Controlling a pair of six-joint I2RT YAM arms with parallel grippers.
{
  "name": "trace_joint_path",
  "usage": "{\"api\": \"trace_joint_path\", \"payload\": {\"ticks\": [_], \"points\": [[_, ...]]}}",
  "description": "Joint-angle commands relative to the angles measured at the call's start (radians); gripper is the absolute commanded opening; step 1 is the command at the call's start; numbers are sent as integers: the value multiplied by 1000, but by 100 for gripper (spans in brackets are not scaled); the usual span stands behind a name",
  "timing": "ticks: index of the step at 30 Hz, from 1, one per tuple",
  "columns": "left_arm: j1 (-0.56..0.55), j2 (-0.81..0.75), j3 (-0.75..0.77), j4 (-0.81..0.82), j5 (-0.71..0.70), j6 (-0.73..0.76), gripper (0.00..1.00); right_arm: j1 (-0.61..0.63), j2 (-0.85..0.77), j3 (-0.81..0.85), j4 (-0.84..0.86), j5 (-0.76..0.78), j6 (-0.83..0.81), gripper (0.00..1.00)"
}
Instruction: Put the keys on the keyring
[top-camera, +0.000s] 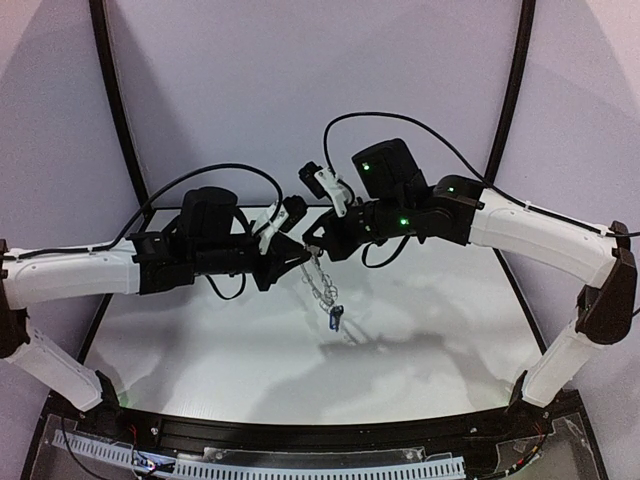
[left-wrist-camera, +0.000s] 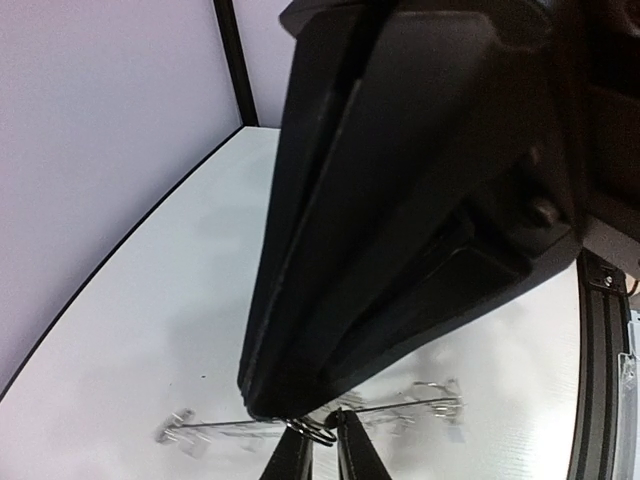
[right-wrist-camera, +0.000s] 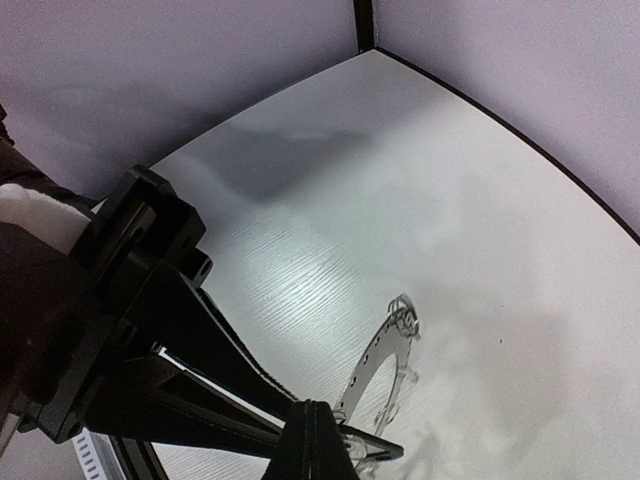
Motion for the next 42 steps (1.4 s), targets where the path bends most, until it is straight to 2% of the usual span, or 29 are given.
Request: {"api": "trace_joint_path", "payload": {"ticks": [1, 4, 11, 15, 21, 26, 31, 42], "points": [[-3, -34, -23, -8, 62, 23, 8, 11, -42, 18, 40, -63, -7, 0], [-3, -37, -24, -16, 88, 32, 1, 10, -51, 16, 34, -69, -7, 0], [-3, -90, -61, -9, 195, 51, 1, 9, -85, 4, -16, -5, -50, 0], [-3, -147, -117, 96, 222, 36, 1, -4, -75, -2, -35, -95, -69, 0], [-3, -224, -201, 263, 197, 25, 1, -73, -42, -38, -125, -255, -2, 0], [-3, -215, -214, 343, 186, 7, 1, -100, 0, -82, -78, -438, 18, 0], [-3, -192, -202, 378, 205, 9, 1, -122, 66, -101, 26, -540, 74, 0], [-2, -195, -218, 352, 165, 18, 1, -158, -32, -149, 56, -399, 23, 0]]}}
